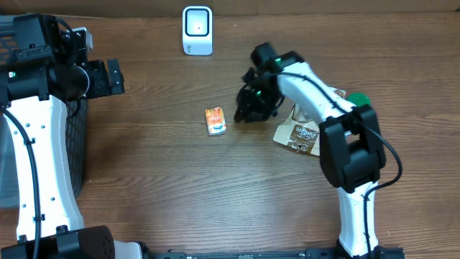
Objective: Scan the item barcode
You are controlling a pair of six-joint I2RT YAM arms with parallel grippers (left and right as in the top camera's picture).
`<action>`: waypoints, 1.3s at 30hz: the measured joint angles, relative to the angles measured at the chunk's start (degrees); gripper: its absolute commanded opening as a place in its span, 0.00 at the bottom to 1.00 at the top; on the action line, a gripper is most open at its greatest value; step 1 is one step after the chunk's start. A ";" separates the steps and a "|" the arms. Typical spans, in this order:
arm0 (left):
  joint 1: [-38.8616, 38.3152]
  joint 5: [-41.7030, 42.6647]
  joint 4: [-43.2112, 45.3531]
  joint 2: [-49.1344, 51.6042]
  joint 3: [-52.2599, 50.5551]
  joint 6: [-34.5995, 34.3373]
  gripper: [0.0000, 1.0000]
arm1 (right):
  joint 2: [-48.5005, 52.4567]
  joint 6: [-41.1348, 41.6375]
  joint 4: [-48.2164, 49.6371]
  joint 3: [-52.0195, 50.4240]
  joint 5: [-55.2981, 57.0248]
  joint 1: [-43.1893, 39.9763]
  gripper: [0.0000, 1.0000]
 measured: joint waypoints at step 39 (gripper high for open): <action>0.00 0.00 0.00 0.00 0.00 0.00 0.99 | -8.13 -3.87 16.11 -10.08 3.63 4.98 0.56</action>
